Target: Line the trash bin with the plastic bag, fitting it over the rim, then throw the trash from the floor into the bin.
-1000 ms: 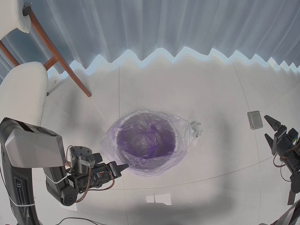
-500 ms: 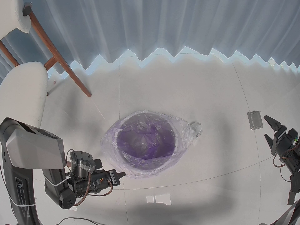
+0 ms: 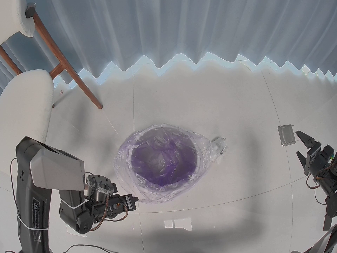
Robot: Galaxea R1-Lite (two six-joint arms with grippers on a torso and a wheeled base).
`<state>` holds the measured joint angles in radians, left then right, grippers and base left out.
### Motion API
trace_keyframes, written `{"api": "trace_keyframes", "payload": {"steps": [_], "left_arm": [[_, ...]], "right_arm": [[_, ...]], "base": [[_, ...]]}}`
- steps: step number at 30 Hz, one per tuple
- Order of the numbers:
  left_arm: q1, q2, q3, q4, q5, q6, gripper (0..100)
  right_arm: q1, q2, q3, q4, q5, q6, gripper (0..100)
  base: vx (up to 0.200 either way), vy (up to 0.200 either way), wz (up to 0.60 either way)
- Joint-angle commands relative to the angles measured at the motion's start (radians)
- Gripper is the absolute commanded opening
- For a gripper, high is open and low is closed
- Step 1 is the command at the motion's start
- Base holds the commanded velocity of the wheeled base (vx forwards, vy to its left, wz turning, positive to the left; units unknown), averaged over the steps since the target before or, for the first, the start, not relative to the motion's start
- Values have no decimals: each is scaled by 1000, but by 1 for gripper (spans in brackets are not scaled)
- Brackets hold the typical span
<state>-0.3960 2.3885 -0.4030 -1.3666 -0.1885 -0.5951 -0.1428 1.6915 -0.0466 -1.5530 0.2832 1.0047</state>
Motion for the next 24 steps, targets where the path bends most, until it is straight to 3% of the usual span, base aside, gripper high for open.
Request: {"api": "trace_keyframes", "payload": {"steps": [1,6,11,18,19,24], "left_arm": [[17,46,-39,-2,15,-2,0],[16,83,-88,-5,72,0,0],[5,144,-172,-6,189,8,0],[-6,144,-162,-11,198,8,0],[-6,144,-157,-14,195,8,100],[-7,167,-112,-124,190,5,100]], "right_arm": [[0,2,1,-18,1,0,100],[2,2,2,-18,1,0,100],[2,4,4,-16,1,0,100],[2,4,4,-16,1,0,100],[2,4,4,-16,1,0,100],[2,14,4,-16,1,2,100]], "base": [[0,0,0],[0,0,0],[0,0,0],[0,0,0],[0,0,0],[0,0,0]]}}
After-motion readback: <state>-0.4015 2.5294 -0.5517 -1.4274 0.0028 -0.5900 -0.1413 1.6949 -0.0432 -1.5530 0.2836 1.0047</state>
